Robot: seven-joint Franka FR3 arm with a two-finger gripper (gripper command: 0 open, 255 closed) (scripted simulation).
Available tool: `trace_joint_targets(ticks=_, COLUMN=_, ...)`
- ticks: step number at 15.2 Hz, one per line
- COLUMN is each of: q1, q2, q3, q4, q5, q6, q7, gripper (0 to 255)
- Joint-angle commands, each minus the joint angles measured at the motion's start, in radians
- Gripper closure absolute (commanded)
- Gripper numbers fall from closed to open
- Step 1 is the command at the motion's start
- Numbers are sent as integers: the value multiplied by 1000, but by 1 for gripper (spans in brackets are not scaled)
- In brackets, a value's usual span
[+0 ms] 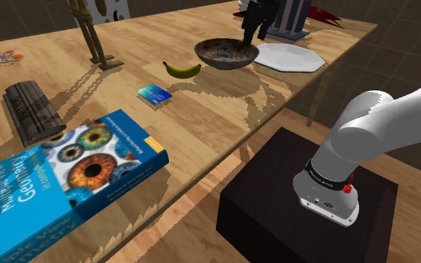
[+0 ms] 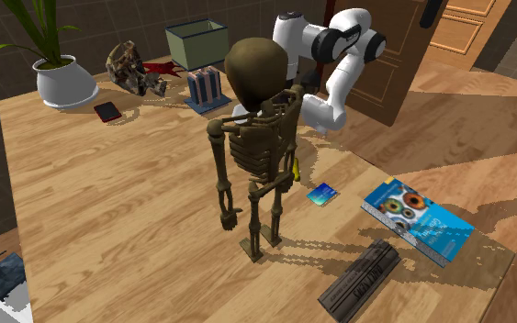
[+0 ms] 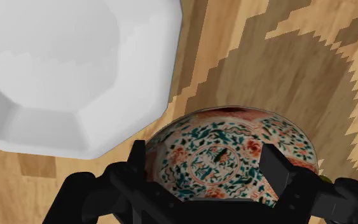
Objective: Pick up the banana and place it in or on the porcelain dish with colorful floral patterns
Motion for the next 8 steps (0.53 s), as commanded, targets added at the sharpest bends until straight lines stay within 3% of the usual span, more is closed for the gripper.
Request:
trace_joint_targets(ticks=1, q1=0, q2=0, q3=0, q4=0, q5=0, q6=0, q7=0, gripper=0)
trace_joint_targets(ticks=8, q1=106, q2=291, q3=40, q4=217, q5=21, q6=-16, q7=-165, gripper=0)
